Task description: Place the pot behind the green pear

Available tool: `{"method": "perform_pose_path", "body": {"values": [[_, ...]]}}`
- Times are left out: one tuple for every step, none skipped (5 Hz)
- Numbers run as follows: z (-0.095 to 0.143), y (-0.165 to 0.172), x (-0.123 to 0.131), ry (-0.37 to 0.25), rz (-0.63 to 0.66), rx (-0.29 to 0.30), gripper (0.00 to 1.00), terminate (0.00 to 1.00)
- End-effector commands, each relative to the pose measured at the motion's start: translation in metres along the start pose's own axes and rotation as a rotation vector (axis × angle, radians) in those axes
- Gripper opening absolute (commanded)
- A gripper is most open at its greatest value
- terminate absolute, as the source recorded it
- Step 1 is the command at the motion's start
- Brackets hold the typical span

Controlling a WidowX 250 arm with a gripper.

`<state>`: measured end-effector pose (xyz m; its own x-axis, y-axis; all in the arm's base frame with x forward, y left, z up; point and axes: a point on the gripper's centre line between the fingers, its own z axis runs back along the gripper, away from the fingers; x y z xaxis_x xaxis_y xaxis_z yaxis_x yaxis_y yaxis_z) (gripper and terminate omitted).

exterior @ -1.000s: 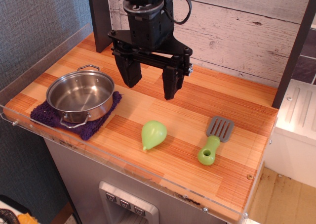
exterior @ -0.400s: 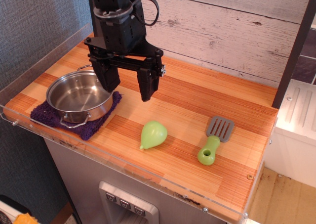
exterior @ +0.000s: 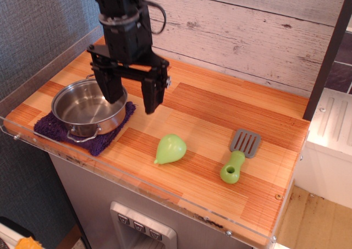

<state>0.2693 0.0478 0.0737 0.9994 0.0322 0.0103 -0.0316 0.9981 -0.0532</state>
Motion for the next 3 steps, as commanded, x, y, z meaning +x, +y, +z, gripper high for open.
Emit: {"method": "perform_pose_path", "body": {"values": [[-0.025,0.011,0.019,0.026,-0.085,0.081,1.0,0.0],[-0.023,0.019,0.017,0.022,-0.088,0.091,1.0,0.0],[-0.014,0.023,0.013,-0.006,-0.084,0.089,1.0,0.0]]}}
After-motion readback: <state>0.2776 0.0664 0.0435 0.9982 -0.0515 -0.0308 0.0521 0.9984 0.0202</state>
